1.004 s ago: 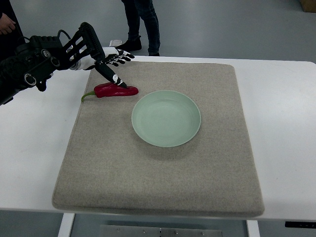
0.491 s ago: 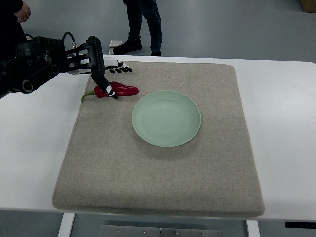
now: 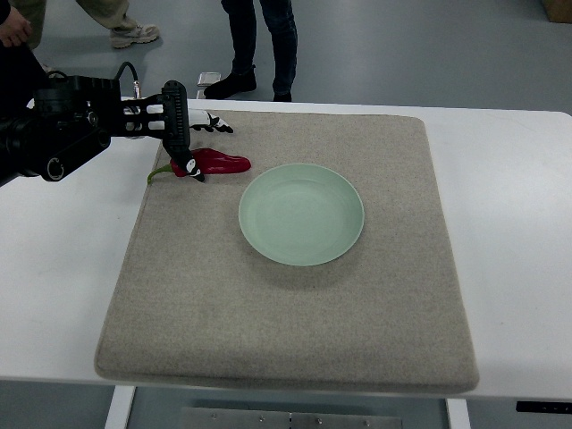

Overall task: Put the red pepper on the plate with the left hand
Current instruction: 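Close the left hand fingers around the red pepper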

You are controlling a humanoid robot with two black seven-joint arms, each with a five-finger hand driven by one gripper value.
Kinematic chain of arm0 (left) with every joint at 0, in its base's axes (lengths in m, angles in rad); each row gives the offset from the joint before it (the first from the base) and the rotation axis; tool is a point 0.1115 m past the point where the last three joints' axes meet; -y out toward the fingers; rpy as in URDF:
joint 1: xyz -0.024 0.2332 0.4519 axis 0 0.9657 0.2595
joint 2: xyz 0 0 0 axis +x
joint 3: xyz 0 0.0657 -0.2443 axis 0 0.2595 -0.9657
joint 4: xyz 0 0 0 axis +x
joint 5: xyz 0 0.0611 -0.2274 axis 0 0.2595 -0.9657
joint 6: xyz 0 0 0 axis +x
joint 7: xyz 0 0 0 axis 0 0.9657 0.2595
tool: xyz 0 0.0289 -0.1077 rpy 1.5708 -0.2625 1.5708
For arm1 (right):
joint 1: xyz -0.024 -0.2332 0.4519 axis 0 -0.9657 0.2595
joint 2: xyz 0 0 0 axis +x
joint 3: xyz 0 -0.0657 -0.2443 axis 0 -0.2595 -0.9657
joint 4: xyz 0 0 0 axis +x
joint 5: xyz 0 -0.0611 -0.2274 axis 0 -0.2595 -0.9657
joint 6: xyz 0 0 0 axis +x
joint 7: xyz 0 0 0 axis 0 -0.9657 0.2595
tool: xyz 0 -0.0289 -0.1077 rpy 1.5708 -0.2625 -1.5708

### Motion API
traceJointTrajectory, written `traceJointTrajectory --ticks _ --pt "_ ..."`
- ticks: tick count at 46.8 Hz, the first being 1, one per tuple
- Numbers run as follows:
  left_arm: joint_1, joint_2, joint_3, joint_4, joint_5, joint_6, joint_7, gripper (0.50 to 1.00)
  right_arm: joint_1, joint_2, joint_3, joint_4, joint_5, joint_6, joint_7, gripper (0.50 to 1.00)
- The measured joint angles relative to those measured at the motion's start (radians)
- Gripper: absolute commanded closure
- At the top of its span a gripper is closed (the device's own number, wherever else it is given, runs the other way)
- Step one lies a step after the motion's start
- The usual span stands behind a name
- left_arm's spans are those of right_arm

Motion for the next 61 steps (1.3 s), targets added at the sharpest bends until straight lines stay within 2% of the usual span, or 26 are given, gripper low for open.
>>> traceJointTrajectory --ticks 4,9,14,29,37,42,44,49,55,61 --pt "-0.001 -0.002 0.0 -0.001 0.0 0.002 0.0 0.536 0.0 0.0 0.0 0.0 0.0 0.0 0.0 0.568" --pt "-0.002 -0.005 0.0 -0.002 0.0 0.002 0.0 0.6 0.0 0.0 -0.001 0.0 0.0 0.0 0.0 0.568" --pt "-0.003 -0.007 0.0 -0.002 0.008 0.004 0.0 0.63 0.0 0.0 0.0 -0.001 0.0 0.0 0.0 0.568" --pt "0.0 -0.007 0.0 -0.002 0.04 0.004 0.0 0.651 0.0 0.0 0.0 0.0 0.0 0.0 0.0 0.568" --pt "0.0 -0.009 -0.001 -0.003 0.04 0.004 0.0 0.731 0.0 0.0 0.0 0.0 0.0 0.0 0.0 0.568" --pt "0.0 -0.01 -0.001 -0.003 0.039 0.003 0.0 0.819 0.0 0.0 0.0 0.0 0.0 0.0 0.0 0.568" --pt "0.0 -0.011 -0.001 -0.003 0.039 0.003 0.0 0.87 0.0 0.0 0.0 0.0 0.0 0.0 0.0 0.568" --pt "0.0 -0.013 -0.001 -0.002 0.039 0.003 0.0 0.943 0.0 0.0 0.0 0.0 0.0 0.0 0.0 0.568" --pt "0.0 -0.015 -0.001 -0.002 0.04 0.003 0.0 0.982 0.0 0.0 0.0 0.0 0.0 0.0 0.0 0.568" --pt "-0.003 -0.015 -0.001 -0.002 0.04 0.003 0.0 0.982 0.0 0.0 0.0 -0.001 0.0 0.0 0.0 0.568"
